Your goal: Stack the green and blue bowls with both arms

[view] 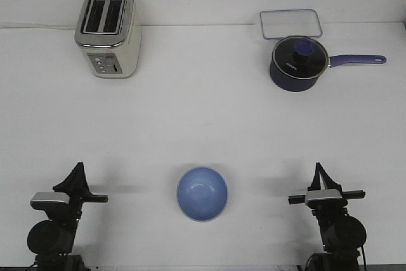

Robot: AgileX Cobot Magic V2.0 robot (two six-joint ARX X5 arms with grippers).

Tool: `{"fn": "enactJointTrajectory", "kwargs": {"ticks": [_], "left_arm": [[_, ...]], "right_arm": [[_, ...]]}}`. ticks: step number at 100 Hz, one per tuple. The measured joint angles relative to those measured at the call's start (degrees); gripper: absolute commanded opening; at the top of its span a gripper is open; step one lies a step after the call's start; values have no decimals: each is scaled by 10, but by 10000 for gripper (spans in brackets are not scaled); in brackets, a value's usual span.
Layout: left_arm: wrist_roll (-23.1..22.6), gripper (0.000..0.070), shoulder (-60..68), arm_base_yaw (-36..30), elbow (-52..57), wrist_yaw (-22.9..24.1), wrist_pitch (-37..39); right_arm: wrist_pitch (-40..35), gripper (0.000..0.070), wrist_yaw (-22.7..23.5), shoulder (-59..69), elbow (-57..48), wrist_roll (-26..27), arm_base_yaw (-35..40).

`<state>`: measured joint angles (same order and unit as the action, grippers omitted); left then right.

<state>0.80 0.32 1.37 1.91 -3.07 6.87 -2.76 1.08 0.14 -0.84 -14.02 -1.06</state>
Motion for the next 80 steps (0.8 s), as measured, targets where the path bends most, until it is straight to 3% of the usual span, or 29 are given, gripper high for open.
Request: {"fn": "enactJointTrajectory", "kwargs": {"ticks": [80], "left_arm": [[0,14,0,0,0,0,0]], "right_arm": [[31,0,3,-1,0,-8,0]]}}
